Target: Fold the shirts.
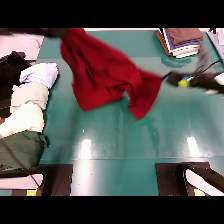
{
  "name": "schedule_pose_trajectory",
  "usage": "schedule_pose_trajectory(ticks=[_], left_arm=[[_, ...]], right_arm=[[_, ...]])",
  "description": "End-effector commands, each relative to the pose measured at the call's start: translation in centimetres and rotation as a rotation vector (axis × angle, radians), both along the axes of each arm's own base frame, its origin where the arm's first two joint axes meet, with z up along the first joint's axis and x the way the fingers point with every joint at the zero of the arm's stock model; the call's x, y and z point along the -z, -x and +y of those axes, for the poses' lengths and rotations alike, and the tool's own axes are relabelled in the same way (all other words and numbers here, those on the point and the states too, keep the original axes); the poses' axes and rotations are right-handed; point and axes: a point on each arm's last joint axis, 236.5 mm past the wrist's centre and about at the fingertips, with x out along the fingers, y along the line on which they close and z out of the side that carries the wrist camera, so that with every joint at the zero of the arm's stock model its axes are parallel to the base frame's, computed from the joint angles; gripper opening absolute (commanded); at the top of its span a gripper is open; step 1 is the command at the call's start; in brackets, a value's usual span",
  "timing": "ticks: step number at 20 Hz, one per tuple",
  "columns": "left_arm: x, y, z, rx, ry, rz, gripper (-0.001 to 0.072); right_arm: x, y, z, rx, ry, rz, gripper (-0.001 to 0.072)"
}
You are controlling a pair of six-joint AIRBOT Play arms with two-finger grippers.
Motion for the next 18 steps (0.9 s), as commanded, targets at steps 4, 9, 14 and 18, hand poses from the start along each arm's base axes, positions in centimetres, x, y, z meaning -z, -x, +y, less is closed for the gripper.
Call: schedule_pose_trajectory(ticks=[4,9,14,18], left_arm=[[-22.4,22.2,4.1,-0.052,0.046,-0.609,0.0023],[-25.4,28.9,5.1,-0.056,0.062,-0.736,0.0023],[-17.8,18.7,4.0,-0.05,-0.058,-0.496,0.0024],[-2.8,5.9,2.2,-0.01,-0.132,-0.084,0.0025]], right_arm=[[-25.9,12.8,-2.7,0.064,0.245,-0.566,0.0014],[-29.6,17.6,-4.6,0.196,0.342,-0.614,0.0014],[-24.2,14.5,-7.0,0.216,0.264,-0.367,0.0014],[-12.5,9.0,-6.2,0.089,0.101,-0.016,0.0014]])
